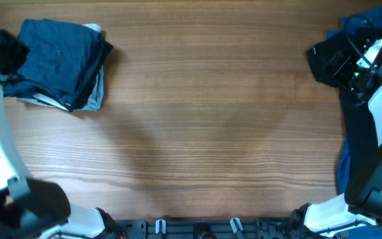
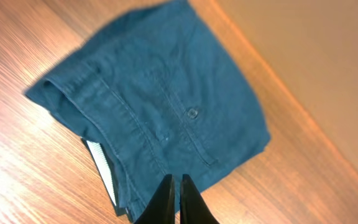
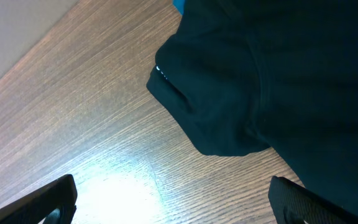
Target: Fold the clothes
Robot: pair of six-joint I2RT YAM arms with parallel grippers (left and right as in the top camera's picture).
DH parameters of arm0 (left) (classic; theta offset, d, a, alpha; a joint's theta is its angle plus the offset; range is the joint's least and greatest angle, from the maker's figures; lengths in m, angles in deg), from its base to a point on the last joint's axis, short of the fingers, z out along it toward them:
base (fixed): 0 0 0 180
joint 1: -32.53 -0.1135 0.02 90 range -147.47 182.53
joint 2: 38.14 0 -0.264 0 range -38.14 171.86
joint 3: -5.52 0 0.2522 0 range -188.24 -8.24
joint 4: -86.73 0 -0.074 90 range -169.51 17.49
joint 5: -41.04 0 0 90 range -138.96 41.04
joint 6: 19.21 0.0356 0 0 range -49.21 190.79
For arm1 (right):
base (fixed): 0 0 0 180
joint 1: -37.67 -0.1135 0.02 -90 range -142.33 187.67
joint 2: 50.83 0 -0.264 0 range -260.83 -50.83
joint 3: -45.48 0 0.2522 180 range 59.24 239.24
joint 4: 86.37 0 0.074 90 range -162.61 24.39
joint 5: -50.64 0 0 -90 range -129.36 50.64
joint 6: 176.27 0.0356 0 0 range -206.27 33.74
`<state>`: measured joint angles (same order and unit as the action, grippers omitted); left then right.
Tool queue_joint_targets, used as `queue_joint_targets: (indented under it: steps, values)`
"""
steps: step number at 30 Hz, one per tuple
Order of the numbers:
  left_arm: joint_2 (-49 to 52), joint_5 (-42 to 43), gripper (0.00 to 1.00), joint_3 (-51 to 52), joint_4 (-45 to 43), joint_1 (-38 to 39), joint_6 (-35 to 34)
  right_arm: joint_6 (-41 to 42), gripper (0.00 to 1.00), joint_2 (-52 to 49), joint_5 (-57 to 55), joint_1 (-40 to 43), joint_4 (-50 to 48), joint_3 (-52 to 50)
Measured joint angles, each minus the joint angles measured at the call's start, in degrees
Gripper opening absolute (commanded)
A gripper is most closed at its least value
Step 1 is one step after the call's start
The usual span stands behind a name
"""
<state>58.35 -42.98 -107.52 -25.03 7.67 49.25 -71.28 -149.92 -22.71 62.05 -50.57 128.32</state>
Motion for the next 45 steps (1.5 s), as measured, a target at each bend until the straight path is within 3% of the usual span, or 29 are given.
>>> queue_joint_targets:
  steps: [9, 14, 19, 21, 23, 27, 34, 38, 41, 45]
  values:
    - [25.6, 1.6, 0.04, 0.7, 8.7, -0.1, -0.2, 0.0, 1.0, 0.0, 0.0, 0.0, 0.0, 0.0]
    - [23.8, 3.4, 0.04, 0.9, 10.4, -0.4, -0.2, 0.0, 1.0, 0.0, 0.0, 0.0, 0.0, 0.0]
    - [3.7, 15.1, 0.04, 1.0, -2.6, 0.3, -0.2, 0.0, 1.0, 0.0, 0.0, 0.0, 0.0, 0.0]
    - [0.3, 17.3, 0.04, 0.2, -6.5, 2.2, -0.2, 0.0, 1.0, 0.0, 0.0, 0.0, 0.0, 0.0]
    - [2.3, 18.2, 0.04, 0.1, -8.8, 4.9, -0.2, 0.0, 1.0, 0.0, 0.0, 0.0, 0.0, 0.0]
    - [16.5, 21.7, 0.04, 0.6, -16.4, 10.8, -0.2, 0.0, 1.0, 0.0, 0.0, 0.0, 0.1, 0.0]
    - [33.5, 29.5, 0.04, 0.9, -19.9, 12.3, 0.1, 0.0, 1.0, 0.0, 0.0, 0.0, -0.1, 0.0]
    - [32.2, 42.0, 0.04, 1.4, -30.4, 10.4, -1.5, 0.0, 0.99, 0.0, 0.0, 0.0, -0.2, 0.0]
    - [24.6, 47.7, 0.04, 1.7, -39.1, 7.8, -6.1, 0.0, 1.0, 0.0, 0.0, 0.0, -0.1, 0.0]
    - [12.5, 46.3, 0.04, 0.5, -35.4, -1.9, -8.0, 0.0, 1.0, 0.0, 0.0, 0.0, -0.1, 0.0]
